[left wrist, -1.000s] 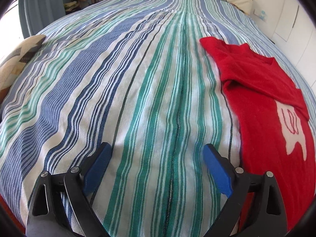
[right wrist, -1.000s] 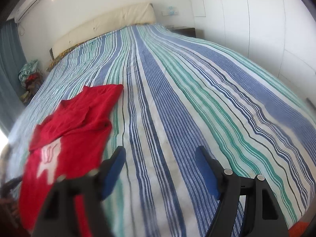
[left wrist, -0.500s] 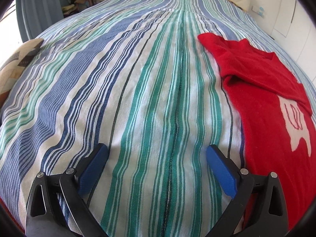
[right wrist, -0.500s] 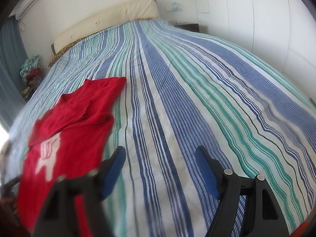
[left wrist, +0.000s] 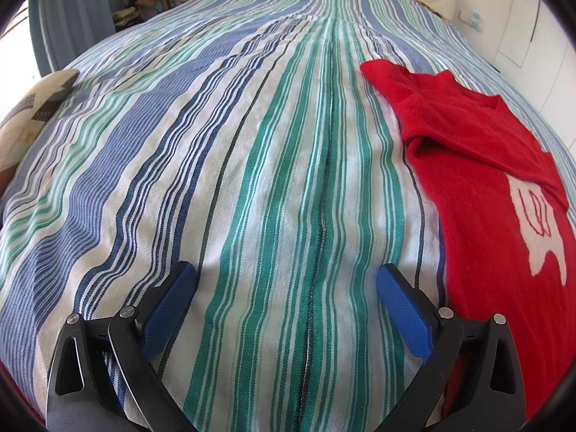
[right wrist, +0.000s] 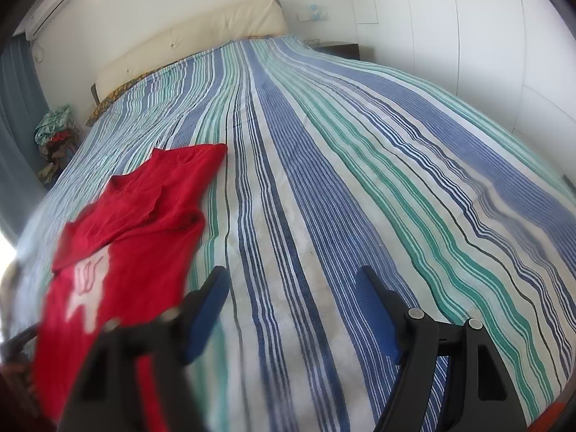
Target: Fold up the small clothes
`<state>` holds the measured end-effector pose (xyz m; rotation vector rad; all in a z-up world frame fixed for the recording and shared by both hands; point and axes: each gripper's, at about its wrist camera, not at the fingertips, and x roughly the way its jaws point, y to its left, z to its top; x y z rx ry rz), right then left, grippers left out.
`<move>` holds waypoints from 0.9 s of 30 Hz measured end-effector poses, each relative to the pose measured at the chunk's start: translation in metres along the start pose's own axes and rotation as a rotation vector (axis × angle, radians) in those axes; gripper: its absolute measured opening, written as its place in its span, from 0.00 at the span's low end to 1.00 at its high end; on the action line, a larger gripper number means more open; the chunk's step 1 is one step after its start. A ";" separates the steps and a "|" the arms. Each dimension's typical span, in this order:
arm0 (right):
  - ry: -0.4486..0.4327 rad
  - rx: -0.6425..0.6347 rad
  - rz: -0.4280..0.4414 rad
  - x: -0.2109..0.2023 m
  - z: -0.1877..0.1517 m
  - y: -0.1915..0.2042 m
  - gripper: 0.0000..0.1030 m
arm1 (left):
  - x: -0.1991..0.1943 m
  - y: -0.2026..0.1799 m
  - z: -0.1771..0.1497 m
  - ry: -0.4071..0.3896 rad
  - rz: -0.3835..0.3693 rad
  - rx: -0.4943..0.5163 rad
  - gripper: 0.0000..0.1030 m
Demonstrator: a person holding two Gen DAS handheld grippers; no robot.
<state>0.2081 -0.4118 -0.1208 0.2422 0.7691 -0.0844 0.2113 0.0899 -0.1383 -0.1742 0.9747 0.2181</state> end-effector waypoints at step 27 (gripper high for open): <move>-0.012 0.015 -0.006 -0.007 0.000 -0.006 0.70 | 0.001 0.000 0.001 0.008 -0.008 -0.004 0.98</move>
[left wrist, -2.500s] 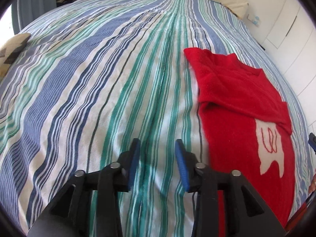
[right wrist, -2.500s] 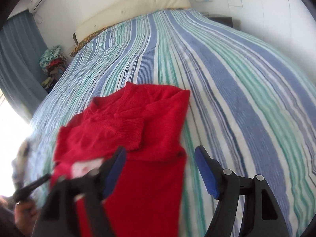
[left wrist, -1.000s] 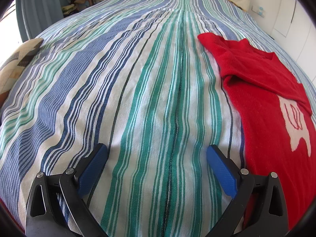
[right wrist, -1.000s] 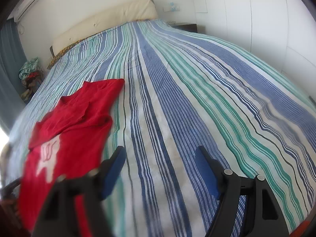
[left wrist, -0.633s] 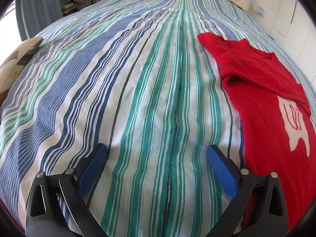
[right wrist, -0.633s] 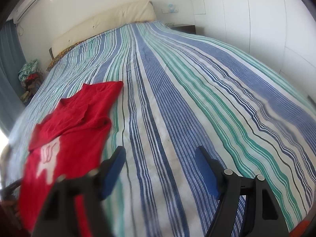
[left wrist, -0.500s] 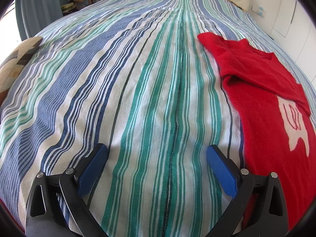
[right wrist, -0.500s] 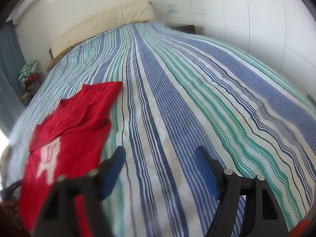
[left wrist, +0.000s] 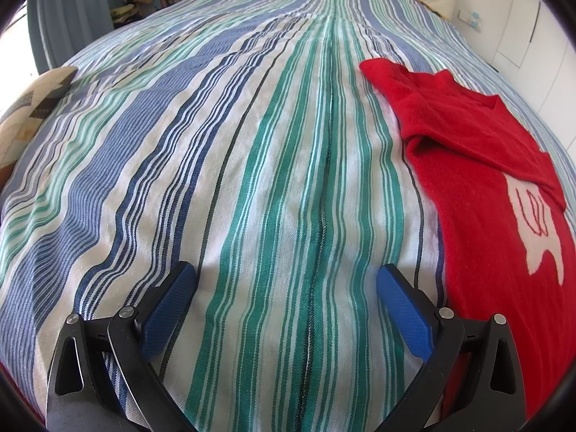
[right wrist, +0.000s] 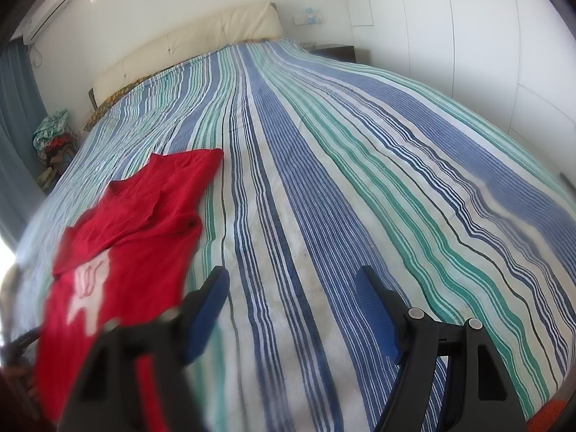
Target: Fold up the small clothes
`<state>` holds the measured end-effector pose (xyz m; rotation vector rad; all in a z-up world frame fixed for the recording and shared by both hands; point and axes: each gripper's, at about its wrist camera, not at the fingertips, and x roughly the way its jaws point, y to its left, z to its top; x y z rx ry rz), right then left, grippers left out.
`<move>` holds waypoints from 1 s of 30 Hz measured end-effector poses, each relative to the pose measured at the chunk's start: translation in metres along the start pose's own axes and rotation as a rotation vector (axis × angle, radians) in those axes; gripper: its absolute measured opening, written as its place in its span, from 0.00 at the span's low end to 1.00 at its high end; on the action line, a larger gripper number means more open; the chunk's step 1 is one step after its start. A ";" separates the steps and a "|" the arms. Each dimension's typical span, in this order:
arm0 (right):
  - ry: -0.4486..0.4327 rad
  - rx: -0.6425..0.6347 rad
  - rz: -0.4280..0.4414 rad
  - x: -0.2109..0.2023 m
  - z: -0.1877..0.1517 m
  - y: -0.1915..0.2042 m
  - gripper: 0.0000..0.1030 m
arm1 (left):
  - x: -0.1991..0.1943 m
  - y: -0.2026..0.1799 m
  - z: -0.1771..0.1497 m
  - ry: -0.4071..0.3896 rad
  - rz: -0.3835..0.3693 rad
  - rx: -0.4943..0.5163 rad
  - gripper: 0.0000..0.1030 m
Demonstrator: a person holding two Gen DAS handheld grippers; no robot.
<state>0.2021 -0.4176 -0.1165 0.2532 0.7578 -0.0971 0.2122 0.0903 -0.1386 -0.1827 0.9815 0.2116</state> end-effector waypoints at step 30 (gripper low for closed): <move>0.132 0.165 0.125 -0.033 0.023 -0.032 0.70 | -0.066 -0.010 -0.020 0.218 -0.269 0.059 0.97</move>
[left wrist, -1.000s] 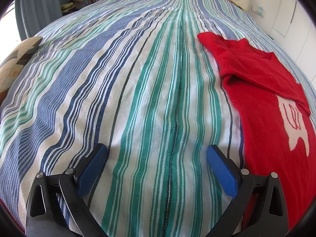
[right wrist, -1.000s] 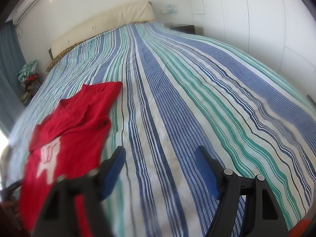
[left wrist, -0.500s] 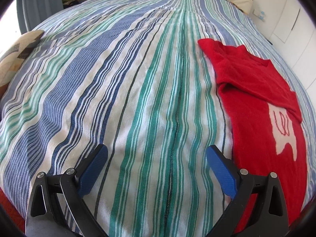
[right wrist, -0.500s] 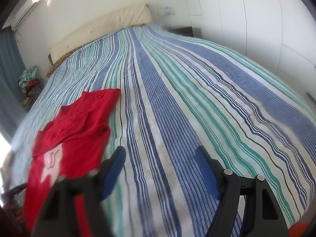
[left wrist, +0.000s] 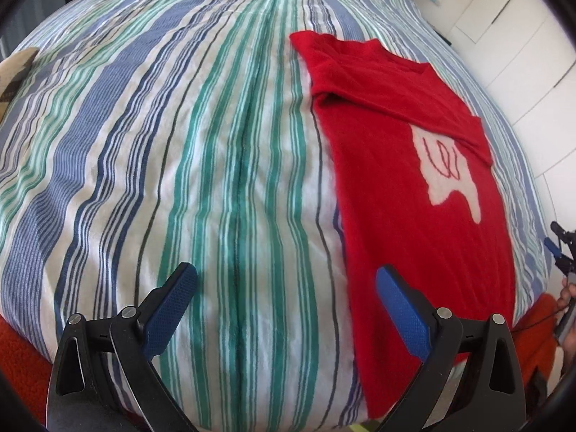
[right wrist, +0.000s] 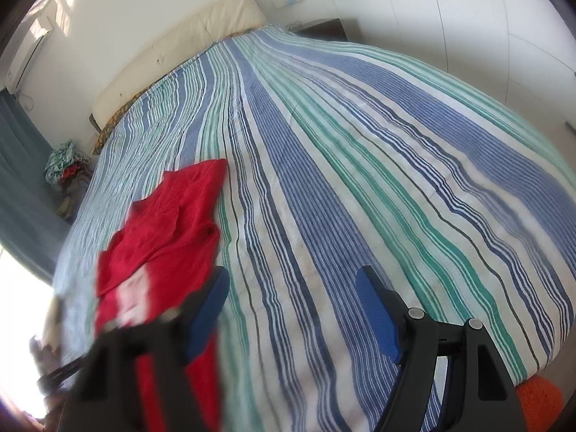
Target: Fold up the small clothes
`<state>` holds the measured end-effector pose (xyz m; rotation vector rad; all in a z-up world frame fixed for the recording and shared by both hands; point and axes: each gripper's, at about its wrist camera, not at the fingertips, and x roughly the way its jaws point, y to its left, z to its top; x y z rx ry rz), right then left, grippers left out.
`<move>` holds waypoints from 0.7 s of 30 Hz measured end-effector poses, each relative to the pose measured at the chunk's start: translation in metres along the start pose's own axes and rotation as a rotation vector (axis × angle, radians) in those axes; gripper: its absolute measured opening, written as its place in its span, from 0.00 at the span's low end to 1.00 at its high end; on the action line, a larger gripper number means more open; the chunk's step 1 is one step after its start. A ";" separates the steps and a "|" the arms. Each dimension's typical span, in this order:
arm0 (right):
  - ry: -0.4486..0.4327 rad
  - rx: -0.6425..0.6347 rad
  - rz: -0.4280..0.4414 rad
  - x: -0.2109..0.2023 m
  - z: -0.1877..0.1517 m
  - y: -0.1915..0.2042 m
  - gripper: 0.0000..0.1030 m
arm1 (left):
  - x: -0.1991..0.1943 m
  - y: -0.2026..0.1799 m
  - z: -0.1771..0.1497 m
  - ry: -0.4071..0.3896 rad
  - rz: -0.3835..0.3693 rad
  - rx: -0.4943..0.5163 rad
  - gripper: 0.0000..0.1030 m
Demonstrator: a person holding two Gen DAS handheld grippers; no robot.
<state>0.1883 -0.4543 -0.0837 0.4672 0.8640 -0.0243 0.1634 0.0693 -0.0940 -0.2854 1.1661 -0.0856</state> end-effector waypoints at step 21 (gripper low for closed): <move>0.729 -0.150 0.265 0.073 -0.138 0.084 0.05 | 0.026 -0.069 -0.064 0.289 -0.143 0.150 0.03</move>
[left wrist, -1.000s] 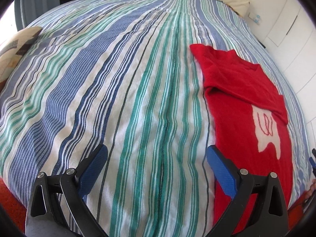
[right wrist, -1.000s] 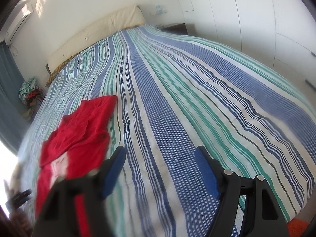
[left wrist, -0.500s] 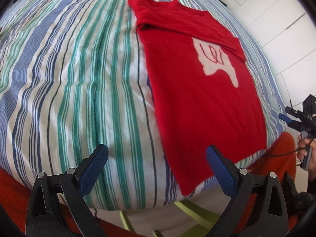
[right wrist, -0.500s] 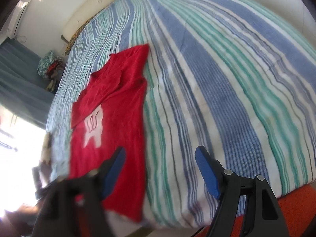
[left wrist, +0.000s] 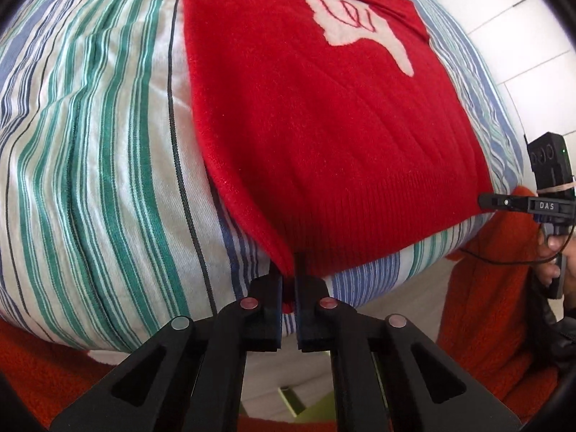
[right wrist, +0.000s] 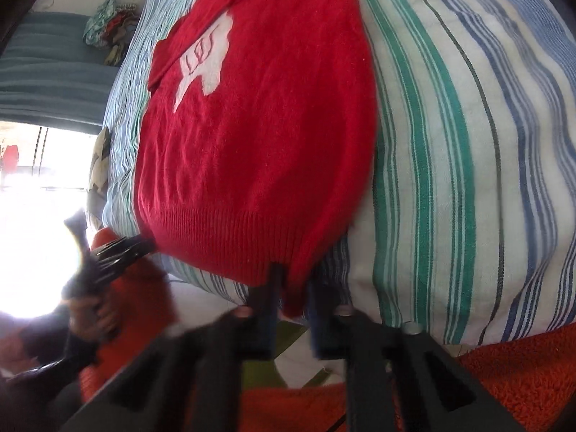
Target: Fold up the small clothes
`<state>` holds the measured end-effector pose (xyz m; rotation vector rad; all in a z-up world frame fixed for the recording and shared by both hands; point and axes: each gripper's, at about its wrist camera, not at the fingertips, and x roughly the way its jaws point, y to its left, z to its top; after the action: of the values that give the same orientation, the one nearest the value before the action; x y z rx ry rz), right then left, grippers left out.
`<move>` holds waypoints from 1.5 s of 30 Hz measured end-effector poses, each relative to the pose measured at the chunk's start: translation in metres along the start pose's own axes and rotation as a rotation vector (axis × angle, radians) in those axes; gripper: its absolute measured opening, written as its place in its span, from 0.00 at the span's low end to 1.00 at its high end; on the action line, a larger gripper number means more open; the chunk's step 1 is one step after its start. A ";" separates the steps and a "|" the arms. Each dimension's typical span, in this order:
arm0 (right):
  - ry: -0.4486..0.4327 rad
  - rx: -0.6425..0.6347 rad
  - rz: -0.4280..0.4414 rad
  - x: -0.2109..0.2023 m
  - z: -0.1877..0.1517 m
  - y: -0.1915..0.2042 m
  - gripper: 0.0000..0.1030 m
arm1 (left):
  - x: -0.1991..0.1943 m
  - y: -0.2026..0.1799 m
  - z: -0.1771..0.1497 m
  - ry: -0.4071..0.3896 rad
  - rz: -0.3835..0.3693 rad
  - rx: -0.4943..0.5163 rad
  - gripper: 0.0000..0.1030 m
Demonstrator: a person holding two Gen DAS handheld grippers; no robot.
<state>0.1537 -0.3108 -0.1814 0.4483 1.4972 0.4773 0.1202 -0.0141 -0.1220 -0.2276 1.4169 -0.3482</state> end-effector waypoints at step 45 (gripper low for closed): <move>-0.439 -0.262 -0.260 -0.021 0.224 0.007 0.38 | -0.001 0.046 0.199 -0.343 0.293 -0.064 0.83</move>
<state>0.3770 -0.3139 -0.1538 0.1349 1.0325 0.3354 0.3213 0.0183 -0.1089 -0.1220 1.1025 -0.0190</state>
